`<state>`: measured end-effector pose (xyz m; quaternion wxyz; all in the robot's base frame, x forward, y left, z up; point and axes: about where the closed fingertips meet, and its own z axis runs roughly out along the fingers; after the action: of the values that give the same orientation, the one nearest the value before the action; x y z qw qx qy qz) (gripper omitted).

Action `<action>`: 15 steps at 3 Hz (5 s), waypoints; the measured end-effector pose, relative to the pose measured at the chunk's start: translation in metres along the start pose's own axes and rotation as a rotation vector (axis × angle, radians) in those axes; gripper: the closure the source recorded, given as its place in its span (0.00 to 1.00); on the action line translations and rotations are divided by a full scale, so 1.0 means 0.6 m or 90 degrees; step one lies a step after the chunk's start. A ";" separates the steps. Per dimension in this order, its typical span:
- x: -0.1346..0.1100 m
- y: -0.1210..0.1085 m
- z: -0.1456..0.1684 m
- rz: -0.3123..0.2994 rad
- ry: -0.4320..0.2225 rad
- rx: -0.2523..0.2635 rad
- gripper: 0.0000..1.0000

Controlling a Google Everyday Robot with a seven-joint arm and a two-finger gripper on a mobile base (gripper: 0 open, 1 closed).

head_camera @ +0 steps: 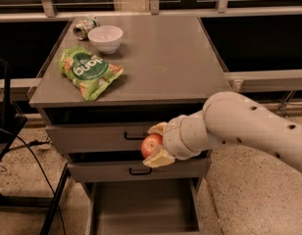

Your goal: Pick apple from bottom drawer and place on counter

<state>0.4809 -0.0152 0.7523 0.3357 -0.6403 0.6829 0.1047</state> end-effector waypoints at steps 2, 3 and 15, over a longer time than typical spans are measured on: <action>-0.041 -0.088 -0.093 0.059 -0.116 0.084 1.00; -0.047 -0.141 -0.131 0.093 -0.145 0.110 1.00; -0.035 -0.404 -0.051 0.338 -0.203 0.091 0.28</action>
Offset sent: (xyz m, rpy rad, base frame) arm 0.0449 -0.0356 0.1058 0.2926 -0.1119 -0.1501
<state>0.6988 -0.0543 0.8573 0.4436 -0.3897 0.7708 0.2392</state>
